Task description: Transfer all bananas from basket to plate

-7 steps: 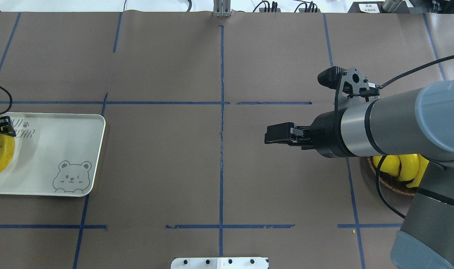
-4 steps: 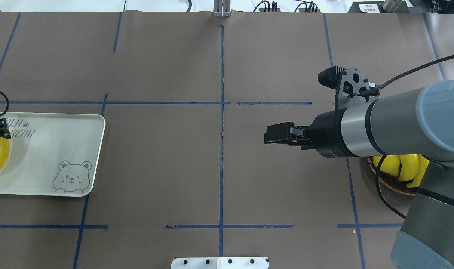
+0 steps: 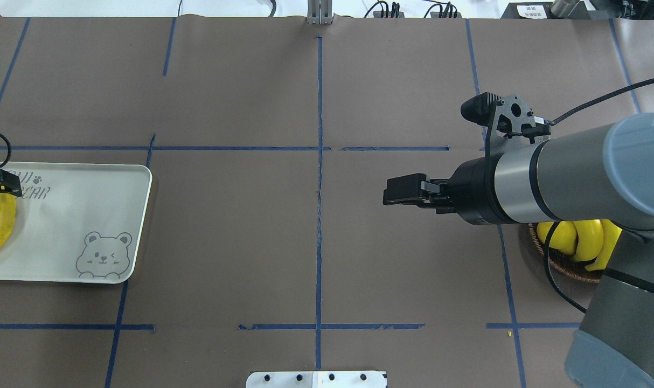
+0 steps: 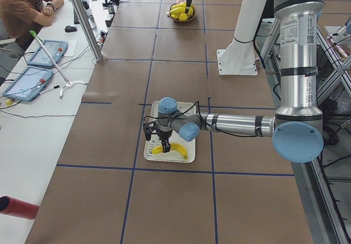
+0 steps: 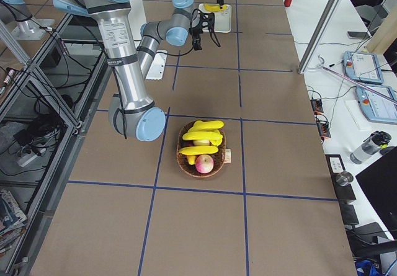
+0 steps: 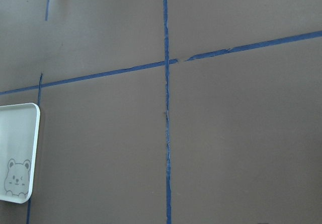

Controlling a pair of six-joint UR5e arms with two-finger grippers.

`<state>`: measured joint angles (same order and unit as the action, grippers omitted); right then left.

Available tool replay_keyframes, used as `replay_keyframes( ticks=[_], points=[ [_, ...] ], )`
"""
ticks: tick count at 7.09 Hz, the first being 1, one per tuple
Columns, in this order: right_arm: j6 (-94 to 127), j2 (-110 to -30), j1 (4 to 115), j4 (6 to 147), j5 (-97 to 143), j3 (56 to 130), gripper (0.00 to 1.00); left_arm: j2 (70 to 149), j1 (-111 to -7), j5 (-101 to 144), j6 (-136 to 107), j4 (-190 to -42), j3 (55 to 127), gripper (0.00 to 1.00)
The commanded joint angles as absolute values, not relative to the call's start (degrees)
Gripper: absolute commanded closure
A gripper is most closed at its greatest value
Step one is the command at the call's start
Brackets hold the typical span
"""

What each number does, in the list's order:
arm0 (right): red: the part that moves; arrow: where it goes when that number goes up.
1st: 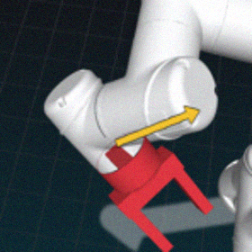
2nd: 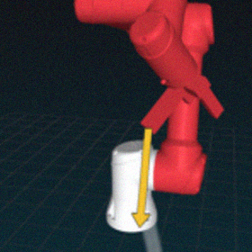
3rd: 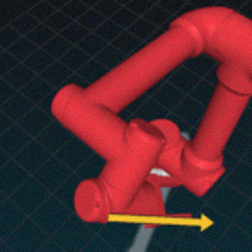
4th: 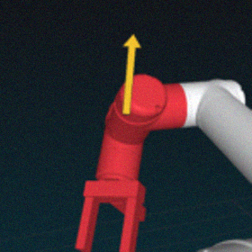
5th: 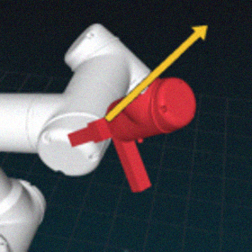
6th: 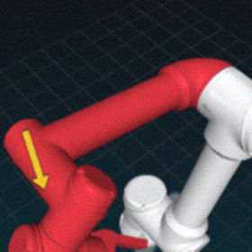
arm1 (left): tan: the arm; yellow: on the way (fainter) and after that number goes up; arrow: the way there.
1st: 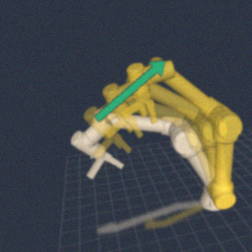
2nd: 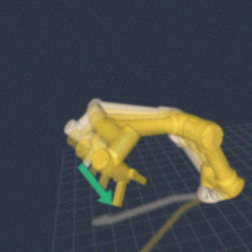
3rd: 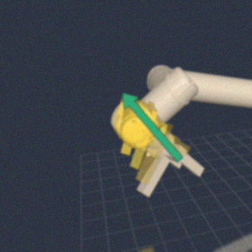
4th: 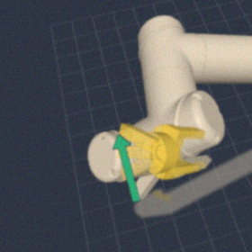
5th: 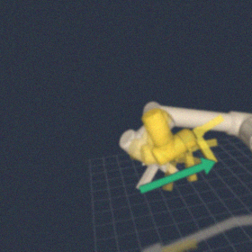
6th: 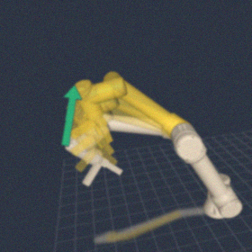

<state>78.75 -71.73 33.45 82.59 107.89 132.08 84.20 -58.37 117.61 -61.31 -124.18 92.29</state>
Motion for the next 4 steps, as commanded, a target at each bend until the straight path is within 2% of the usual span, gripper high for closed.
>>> replay_keyframes(
  ticks=[1, 4],
  points=[
    [76.0, -76.5, 37.7, 82.6, 110.1, 132.4, 0.0, 84.6, -62.8, 122.5, -61.2, -121.9, 96.0, 0.0],
    [68.0, -89.6, 40.8, 82.3, 110.3, 133.9, 0.0, 85.3, -65.9, 126.6, -61.3, -114.7, 105.4, 0.0]
  ],
)
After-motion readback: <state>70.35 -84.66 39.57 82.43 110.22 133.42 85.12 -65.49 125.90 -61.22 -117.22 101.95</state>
